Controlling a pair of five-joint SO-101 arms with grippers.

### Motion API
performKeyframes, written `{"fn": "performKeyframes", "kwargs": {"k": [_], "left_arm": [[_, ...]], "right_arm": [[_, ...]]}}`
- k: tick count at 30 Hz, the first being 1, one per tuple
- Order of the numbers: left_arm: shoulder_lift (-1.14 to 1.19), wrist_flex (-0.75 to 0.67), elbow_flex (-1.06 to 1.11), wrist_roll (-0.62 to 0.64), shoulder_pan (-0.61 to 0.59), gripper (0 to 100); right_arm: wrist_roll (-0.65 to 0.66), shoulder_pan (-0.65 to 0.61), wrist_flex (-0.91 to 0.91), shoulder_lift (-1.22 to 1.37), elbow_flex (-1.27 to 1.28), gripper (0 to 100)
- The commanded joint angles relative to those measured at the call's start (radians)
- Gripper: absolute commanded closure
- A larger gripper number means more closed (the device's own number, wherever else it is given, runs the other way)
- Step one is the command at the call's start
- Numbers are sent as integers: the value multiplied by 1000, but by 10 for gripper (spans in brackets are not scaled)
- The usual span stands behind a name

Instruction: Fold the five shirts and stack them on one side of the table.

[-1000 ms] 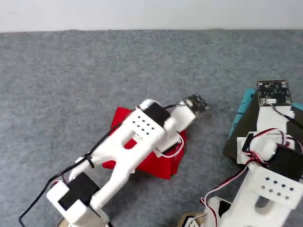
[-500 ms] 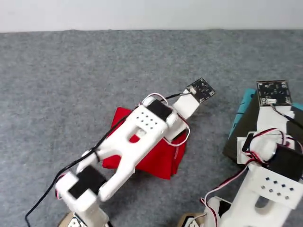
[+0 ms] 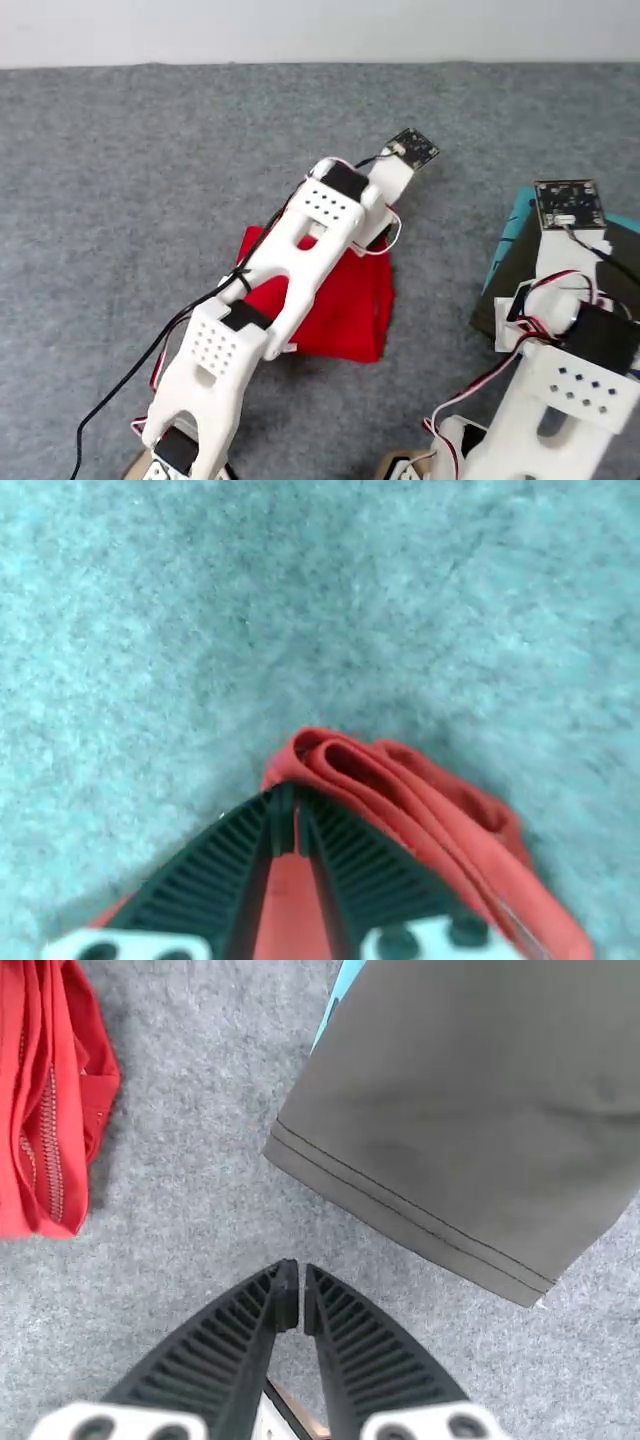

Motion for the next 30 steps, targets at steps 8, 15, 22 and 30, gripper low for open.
{"fn": "performKeyframes", "kwargs": {"k": [8,15,22,30], "left_arm": [[-68,269,-348,35,-68,987],[-411,267,-48,49,-133,987],[-876,265,369,44,-336,987],[-1289,265,679,-55,-638,987]], "right_arm": [[-12,-1,36,-13,-9,980],[-172,-214,36,-4,-6,976],[-327,-625,-10,71,-6,976],[-376,-762,-94,283,-8,979]]}}
